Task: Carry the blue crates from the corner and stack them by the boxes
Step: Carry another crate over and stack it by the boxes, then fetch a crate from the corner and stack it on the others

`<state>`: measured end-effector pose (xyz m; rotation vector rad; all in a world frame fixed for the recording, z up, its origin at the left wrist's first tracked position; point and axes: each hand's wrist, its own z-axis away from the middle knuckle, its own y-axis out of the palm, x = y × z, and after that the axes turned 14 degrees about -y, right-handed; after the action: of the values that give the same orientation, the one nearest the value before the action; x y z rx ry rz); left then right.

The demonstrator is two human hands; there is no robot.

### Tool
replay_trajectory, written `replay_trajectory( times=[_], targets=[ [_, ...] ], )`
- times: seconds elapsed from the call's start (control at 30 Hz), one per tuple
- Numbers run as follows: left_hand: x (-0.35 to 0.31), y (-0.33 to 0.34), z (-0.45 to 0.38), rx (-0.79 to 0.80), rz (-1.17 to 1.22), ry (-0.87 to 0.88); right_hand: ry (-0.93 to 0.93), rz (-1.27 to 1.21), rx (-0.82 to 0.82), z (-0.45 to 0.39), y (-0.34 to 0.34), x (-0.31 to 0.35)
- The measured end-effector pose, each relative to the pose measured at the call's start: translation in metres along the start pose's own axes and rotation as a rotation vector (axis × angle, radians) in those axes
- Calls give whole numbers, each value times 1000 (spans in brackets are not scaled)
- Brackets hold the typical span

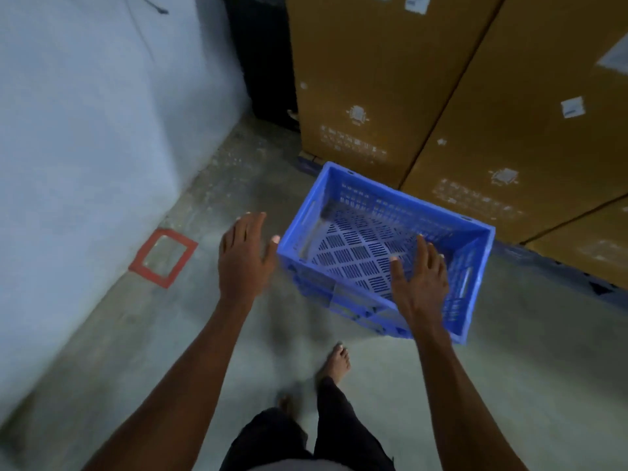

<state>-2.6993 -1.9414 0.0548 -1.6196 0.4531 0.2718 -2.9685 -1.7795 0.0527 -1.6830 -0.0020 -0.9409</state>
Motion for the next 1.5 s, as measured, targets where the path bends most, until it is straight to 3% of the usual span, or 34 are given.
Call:
replay_trajectory(
  times=[0.23, 0.4, 0.63, 1.0, 1.27, 1.5],
  targets=[
    [123, -128, 150, -120, -144, -322, -458, -93, 298, 125, 62, 165],
    [235, -212, 282, -265, -74, -648, -797, -47, 440, 243, 109, 256],
    [358, -318, 494, -488, -61, -1061, -1123, -155, 702, 446, 154, 371],
    [456, -391, 766, -881, 15, -1646, -1603, -211, 1187, 753, 226, 483],
    [541, -449, 924, -1113, -1, -1986, -1909, -234, 1447, 998, 278, 569],
    [591, -493, 1060, -1303, -38, -2259, -2212, -272, 1688, 1222, 293, 603]
  ],
)
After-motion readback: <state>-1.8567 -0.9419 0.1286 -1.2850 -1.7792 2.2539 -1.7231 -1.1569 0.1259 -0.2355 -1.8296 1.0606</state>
